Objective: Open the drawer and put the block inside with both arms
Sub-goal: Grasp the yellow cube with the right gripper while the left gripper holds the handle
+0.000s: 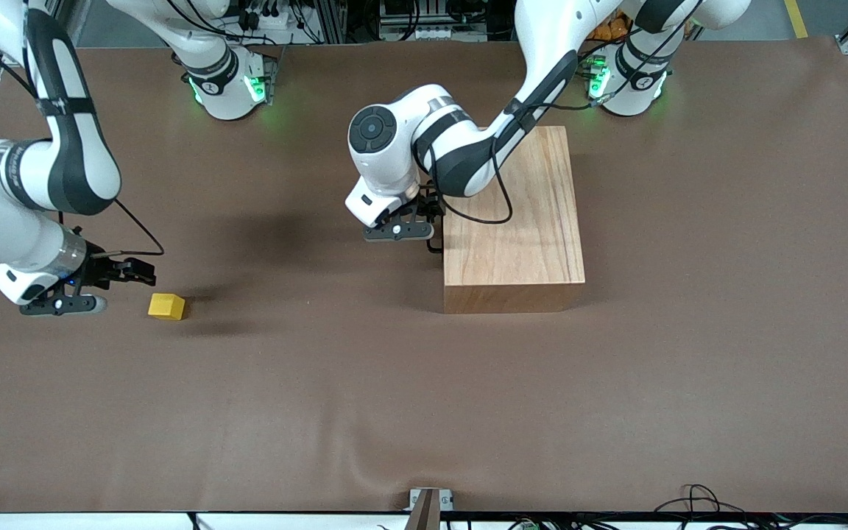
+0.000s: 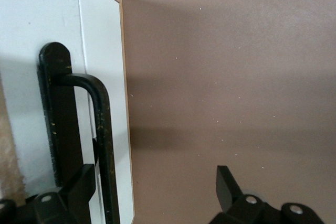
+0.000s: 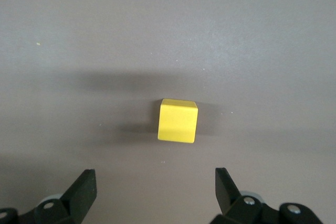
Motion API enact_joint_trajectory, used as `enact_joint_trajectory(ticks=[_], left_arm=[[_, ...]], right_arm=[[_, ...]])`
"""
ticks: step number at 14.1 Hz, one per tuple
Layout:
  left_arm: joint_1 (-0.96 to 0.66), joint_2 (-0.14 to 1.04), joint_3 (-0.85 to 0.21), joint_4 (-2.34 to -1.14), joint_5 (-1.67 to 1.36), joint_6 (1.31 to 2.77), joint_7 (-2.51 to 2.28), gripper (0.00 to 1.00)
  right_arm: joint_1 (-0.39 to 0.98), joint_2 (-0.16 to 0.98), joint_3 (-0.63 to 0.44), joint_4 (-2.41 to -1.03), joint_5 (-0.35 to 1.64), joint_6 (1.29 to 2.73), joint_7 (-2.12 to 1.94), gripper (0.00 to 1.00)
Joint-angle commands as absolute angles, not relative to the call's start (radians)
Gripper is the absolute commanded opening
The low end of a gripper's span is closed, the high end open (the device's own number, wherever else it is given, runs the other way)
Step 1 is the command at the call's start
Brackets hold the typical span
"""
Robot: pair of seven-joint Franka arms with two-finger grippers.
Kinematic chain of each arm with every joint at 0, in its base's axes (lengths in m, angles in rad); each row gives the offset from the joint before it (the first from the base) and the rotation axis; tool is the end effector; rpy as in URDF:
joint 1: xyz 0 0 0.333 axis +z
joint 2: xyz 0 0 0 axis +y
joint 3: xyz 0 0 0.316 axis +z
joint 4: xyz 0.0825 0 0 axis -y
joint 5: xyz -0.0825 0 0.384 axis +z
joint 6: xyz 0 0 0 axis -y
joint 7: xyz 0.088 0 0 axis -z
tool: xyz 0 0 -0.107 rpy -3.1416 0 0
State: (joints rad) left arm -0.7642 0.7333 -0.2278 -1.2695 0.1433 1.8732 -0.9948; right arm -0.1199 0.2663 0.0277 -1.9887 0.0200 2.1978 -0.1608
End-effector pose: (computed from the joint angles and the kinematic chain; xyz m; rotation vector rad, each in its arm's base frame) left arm 0.4406 -0.5822 0.3179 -3.0570 -0.0011 0.1196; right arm 0.5917 -0.0545 0.3256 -3.1091 -0.0865 0.0836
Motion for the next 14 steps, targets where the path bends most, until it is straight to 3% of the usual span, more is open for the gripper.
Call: enact_joint_trajectory(ticks=[1, 6, 14], left_arm=[[-0.772, 0.769, -0.222, -1.252, 0.160, 1.875, -0.988, 1.00], [-0.795, 0.762, -0.224, -1.252, 0.152, 1.876, -1.015, 1.00], [-0.801, 0.775, -0.227, -1.239, 0.152, 1.879, -1.022, 1.00]], right_arm=[[-0.144, 0.349, 0.040, -1.979, 0.040, 2.275, -0.178, 1.00], [-0.198, 0.462, 0.041, -1.973, 0.074, 2.341, -0.173, 1.00], [-0.193, 0.528, 0.043, -1.971, 0.140, 2.408, -0.173, 1.00]])
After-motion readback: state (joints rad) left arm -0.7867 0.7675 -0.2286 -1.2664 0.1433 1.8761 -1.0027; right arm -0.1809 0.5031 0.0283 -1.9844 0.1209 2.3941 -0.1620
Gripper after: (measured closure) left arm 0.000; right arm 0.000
